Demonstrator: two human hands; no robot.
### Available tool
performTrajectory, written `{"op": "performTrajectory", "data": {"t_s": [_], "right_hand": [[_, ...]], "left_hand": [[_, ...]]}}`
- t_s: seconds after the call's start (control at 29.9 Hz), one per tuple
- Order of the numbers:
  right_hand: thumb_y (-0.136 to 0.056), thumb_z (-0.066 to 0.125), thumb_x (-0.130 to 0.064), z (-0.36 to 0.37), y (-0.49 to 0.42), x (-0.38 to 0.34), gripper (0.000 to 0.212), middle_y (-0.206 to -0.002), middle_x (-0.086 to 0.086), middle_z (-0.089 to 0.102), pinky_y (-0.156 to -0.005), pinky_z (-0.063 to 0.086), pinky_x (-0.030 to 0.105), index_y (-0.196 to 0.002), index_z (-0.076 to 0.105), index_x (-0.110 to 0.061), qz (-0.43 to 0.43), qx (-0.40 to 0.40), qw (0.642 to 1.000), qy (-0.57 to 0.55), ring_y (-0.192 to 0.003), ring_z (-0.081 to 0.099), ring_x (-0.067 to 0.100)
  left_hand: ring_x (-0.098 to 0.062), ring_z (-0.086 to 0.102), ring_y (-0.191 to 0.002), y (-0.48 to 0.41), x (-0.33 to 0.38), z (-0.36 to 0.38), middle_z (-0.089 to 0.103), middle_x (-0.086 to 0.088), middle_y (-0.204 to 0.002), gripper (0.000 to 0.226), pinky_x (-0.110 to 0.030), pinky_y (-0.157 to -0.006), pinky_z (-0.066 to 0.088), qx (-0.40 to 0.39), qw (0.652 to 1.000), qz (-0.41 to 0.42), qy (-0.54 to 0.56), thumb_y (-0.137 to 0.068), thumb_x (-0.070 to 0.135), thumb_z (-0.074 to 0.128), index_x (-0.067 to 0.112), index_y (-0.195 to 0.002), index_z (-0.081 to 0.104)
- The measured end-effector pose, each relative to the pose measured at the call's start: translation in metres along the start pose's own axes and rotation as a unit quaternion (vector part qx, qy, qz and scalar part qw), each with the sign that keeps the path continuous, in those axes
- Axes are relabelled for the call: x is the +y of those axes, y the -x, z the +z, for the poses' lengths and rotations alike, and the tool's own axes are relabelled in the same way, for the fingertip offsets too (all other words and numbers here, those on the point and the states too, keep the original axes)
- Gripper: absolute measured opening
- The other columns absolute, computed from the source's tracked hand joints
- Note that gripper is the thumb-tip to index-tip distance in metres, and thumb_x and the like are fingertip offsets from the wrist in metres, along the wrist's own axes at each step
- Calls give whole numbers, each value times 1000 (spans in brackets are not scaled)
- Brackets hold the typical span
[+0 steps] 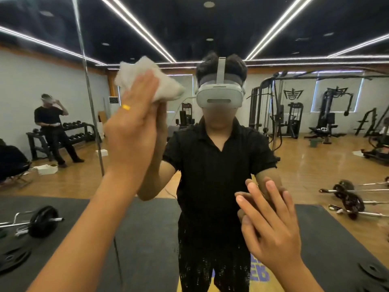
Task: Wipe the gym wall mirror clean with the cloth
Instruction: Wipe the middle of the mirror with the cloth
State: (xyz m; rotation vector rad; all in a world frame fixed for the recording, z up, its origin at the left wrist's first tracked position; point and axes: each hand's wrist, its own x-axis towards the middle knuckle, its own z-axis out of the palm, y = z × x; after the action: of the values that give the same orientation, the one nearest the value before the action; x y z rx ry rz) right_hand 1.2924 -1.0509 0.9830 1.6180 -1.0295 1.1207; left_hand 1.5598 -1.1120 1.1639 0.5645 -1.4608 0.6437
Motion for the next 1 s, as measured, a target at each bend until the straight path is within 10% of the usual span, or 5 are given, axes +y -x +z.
{"op": "performTrajectory", "data": {"t_s": [0.33,0.6,0.87,1.0], "right_hand": [[-103,47,-23,2,2,-2,34,-148,13,52,-127,18,51,-131,65,-16,6,4,1000,6,-155,28,29],[-104,45,-23,2,1,-1,40,-145,13,57,-127,18,52,-143,53,-21,-6,11,1000,9,-154,29,32],[-99,51,-21,6,4,0,42,-142,15,58,-124,22,57,-140,57,-21,-2,11,1000,1,-153,32,33],[-96,53,-20,6,3,-1,35,-142,16,57,-125,21,55,-127,68,-15,-1,9,1000,2,-154,30,31]], "left_hand": [[-32,59,-132,-48,18,26,59,-13,-145,38,-44,-105,52,21,999,7,35,-104,16,57,5,-140,61],[-30,53,-138,92,-11,-16,54,-20,-147,34,-47,-113,46,-28,999,7,-28,-102,2,62,-4,-136,60],[-32,45,-144,21,-14,-10,51,-16,-149,44,-51,-117,42,10,999,-41,27,-111,30,41,1,-141,54],[-33,49,-141,45,-11,-12,49,-14,-151,38,-47,-115,43,6,998,-60,33,-105,7,55,1,-143,53]]}}
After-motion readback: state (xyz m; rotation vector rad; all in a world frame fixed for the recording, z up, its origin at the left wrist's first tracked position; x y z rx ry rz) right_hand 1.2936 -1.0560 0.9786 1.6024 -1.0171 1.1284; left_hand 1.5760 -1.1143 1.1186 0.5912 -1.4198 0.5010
